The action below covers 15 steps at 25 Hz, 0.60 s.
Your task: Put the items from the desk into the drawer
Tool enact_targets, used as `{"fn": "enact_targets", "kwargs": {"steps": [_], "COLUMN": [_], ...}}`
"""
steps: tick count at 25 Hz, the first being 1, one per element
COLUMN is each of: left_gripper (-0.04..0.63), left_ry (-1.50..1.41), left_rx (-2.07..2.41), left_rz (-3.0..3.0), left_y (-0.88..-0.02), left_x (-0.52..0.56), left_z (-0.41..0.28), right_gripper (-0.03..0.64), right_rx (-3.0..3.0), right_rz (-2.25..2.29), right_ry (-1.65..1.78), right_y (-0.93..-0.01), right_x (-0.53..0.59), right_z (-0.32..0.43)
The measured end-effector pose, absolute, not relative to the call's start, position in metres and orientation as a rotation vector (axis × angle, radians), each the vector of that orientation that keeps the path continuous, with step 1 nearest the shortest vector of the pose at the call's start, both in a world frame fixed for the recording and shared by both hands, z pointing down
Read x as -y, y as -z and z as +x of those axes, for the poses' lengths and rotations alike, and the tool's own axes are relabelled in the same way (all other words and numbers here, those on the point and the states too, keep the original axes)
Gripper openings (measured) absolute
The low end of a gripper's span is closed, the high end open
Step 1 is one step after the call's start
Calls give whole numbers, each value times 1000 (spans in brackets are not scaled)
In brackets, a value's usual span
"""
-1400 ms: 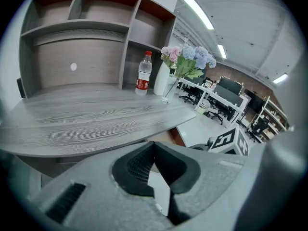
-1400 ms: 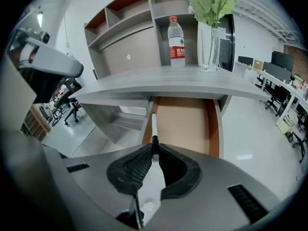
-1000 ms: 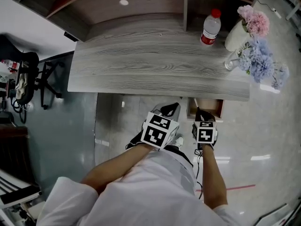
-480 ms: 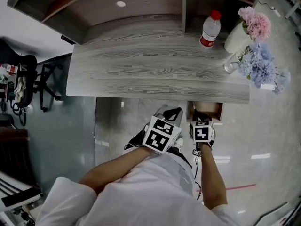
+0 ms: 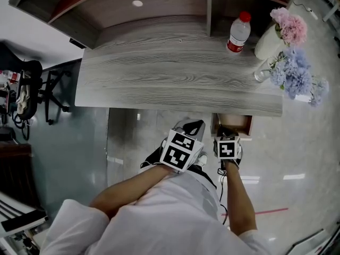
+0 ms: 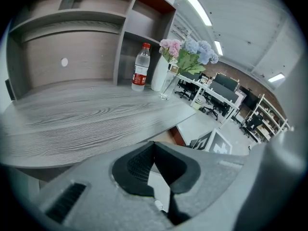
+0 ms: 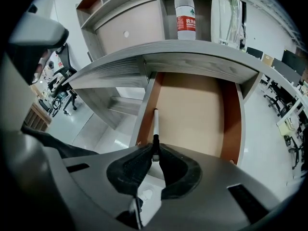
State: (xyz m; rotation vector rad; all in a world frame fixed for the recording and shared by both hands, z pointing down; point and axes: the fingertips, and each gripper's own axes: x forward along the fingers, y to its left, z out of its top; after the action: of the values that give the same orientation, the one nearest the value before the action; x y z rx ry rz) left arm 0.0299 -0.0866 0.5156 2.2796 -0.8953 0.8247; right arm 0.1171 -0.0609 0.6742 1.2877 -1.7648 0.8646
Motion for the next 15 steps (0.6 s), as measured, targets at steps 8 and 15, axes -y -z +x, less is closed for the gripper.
{"fn": "enact_targets", "kwargs": {"steps": [8,15], "left_gripper": [3,3], "left_ry": [-811,-791], "left_rx": [918,930], "left_rz": [2272,2272], "left_y": [-514,-511], "left_x": [88,87], "left_z": [27,28], "right_gripper": [38,38], "right_rx": [1780,1794], "right_rz": [1290,1303], "right_ry": [-899,-895], "right_y": [-674,-666], "right_x": [58,56], "right_z": [112,111]}}
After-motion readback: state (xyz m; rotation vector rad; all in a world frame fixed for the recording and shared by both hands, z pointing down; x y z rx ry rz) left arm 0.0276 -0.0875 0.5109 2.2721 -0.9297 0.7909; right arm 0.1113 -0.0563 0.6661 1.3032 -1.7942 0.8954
